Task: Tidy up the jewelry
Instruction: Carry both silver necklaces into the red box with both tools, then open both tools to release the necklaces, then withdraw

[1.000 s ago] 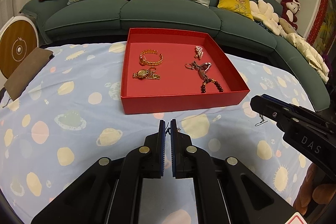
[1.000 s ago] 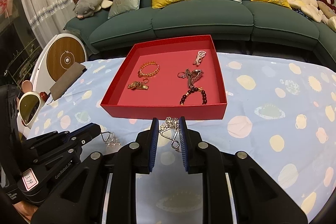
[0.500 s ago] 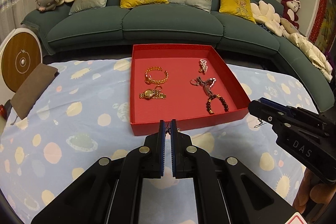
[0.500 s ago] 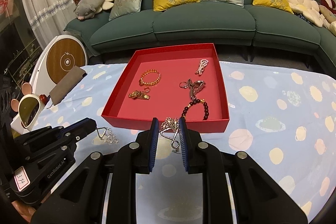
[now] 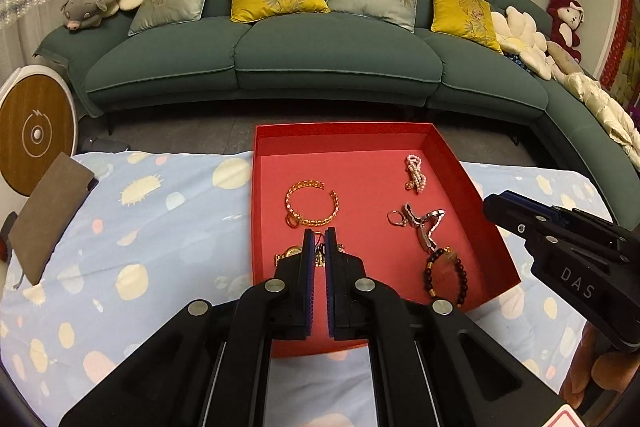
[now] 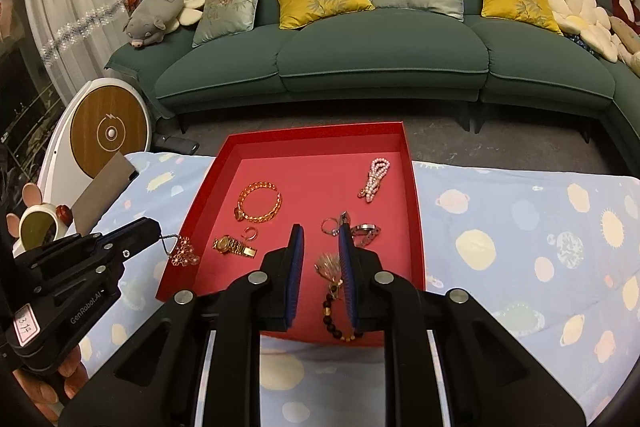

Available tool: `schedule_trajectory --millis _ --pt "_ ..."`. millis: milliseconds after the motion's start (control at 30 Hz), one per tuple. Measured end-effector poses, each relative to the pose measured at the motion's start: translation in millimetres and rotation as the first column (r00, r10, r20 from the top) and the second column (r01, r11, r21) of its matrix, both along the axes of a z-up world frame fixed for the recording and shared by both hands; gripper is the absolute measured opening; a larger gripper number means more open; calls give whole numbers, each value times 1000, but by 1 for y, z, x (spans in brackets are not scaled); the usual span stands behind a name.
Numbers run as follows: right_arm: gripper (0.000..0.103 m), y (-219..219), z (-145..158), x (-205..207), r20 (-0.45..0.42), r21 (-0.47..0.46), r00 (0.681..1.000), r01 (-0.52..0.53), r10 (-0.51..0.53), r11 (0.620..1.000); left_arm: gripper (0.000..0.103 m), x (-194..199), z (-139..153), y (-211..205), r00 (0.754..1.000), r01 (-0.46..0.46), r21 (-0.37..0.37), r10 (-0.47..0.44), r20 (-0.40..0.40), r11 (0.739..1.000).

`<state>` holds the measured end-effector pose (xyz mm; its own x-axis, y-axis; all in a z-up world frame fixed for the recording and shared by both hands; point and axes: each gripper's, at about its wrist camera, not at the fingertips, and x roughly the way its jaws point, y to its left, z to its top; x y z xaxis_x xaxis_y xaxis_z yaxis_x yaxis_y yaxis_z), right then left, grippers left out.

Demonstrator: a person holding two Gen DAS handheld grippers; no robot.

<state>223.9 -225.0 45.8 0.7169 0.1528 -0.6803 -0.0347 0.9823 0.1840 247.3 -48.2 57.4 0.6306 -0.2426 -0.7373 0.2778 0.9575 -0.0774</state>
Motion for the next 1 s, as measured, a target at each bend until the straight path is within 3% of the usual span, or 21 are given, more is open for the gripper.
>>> schedule_trajectory --millis 300,533,633,700,767,1000 --pt "15 2 -21 37 -20 1 1000 6 -6 1000 3 34 -24 -7 1000 -15 22 16 -25 1000" --pt "15 -5 -30 43 -27 8 999 21 -20 1000 6 41 -35 -8 999 -14 20 15 -48 1000" --pt "15 -9 -33 42 -35 16 999 29 -28 999 19 38 -36 -9 999 -15 28 16 -46 1000" --pt "15 -9 -34 41 -38 15 999 32 -32 999 47 35 -34 -9 999 -29 34 30 -36 999" --pt "15 -9 -34 39 -39 14 999 33 -33 999 58 30 -30 -7 999 -47 37 48 -12 998" --pt "17 -11 -20 19 -23 19 999 46 -45 999 59 9 -8 17 996 -89 10 89 6 996"
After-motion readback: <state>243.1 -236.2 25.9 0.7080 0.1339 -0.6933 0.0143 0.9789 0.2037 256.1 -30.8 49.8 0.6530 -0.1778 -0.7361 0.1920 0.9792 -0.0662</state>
